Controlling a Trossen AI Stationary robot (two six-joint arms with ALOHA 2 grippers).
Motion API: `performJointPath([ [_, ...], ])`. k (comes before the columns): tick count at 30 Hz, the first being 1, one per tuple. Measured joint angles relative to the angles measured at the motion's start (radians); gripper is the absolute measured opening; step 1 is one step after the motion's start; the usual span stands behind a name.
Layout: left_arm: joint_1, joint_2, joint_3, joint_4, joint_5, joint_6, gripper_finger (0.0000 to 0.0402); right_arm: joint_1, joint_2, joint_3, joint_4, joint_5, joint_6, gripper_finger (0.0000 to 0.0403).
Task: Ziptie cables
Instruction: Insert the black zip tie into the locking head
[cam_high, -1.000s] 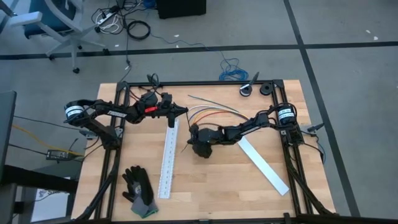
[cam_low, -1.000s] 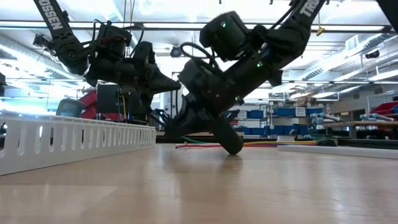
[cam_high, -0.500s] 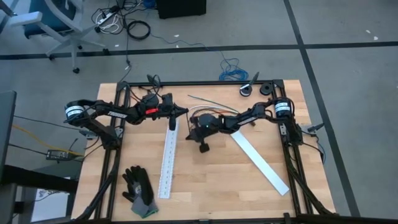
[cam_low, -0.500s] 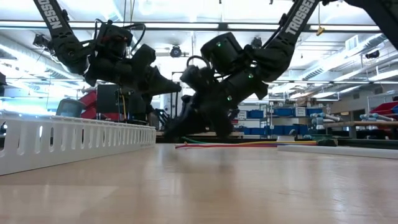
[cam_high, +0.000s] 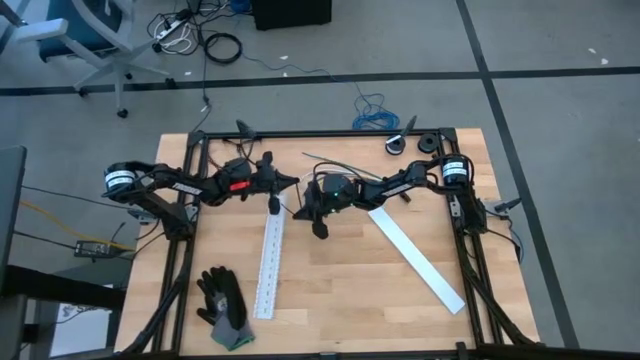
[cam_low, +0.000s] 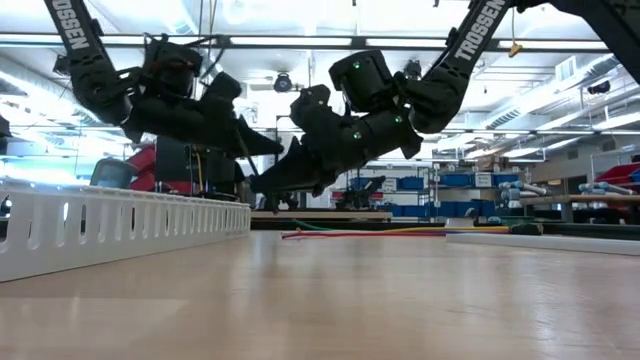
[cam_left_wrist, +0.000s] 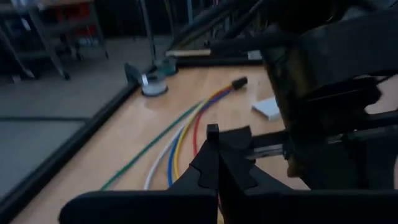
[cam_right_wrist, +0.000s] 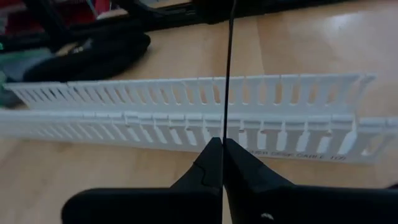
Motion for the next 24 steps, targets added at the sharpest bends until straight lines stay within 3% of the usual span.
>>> performJointPath([
  [15, 0.000, 0.000, -0.168, 0.379, -0.007, 0.128, 0.0000, -0.041, -0.002, 0.002, 0.136, -0.054, 0.318, 0.0000],
  [24, 0.000, 0.000, -0.188, 0.401, -0.066, 0.182, 0.0000, -0.047, -0.003, 0.002, 0.163, -0.064, 0.406, 0.0000],
])
